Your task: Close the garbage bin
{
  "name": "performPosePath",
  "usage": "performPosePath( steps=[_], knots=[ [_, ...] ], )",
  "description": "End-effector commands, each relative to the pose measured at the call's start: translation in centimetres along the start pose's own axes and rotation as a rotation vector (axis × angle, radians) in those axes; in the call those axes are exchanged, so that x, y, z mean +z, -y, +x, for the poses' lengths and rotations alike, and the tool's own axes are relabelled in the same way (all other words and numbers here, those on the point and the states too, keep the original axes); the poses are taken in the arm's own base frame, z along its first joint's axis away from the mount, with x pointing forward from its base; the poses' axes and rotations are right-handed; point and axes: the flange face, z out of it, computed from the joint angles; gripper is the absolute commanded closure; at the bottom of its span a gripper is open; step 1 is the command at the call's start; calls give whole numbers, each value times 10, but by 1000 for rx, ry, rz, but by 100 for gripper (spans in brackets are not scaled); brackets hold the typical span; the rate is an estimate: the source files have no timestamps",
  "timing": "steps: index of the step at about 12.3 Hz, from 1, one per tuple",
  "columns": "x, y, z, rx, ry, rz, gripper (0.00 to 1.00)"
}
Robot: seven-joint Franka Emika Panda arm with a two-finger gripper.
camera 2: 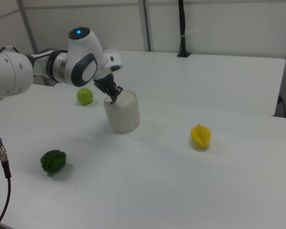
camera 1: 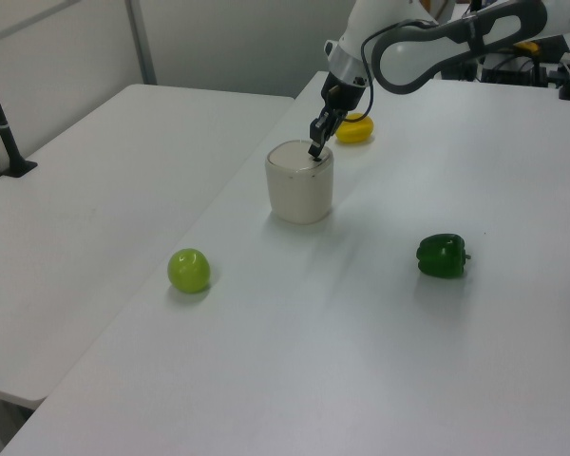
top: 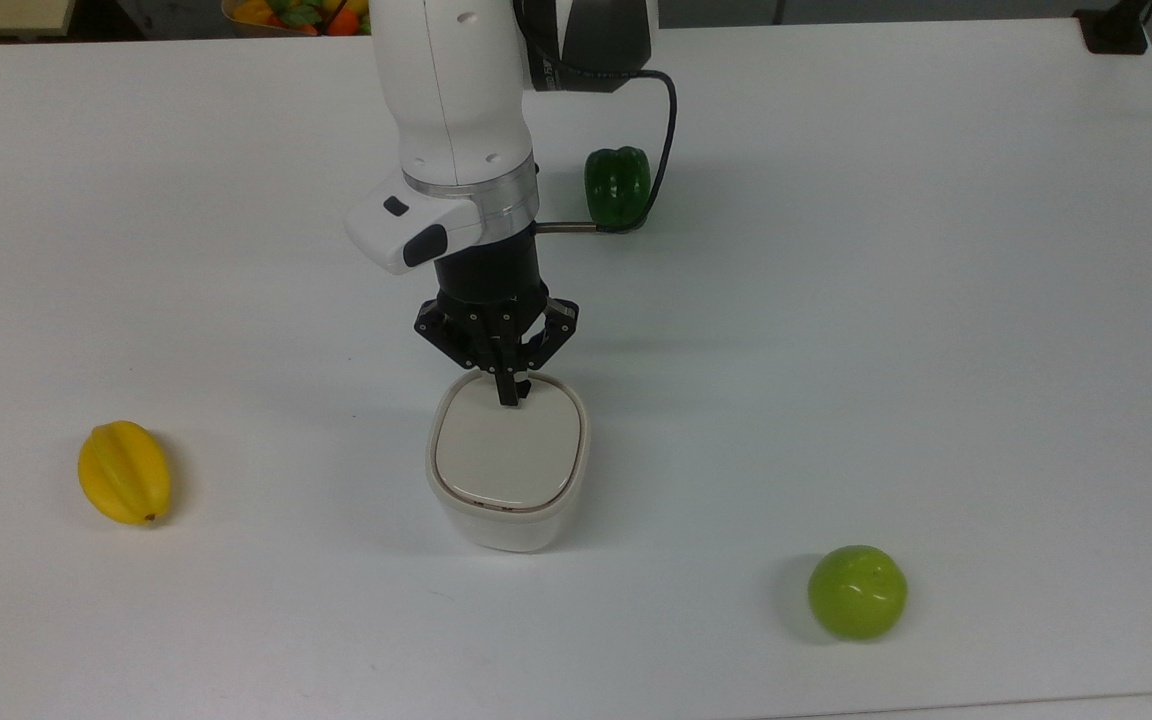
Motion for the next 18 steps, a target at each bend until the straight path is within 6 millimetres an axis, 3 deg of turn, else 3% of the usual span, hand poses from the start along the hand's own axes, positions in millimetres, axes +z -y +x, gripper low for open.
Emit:
performPosePath(
  steps=[1,4,6,7,8,10,11,15,18],
  knots=[
    [-57,-6,-1,57,40,-3,100],
    [-96,-12,-14,66,172,-13,96],
    [-129,-12,-33,65,304,-22,78],
    [-143,-13,-45,63,378,-28,73],
    [-153,-19,-51,68,419,-32,63],
    [-166,-24,-70,57,538,-52,7],
    [-173,-23,-75,44,566,-53,0],
    [-214,-42,-85,83,568,-66,0],
    [-222,-40,-110,147,579,-132,0]
  ],
)
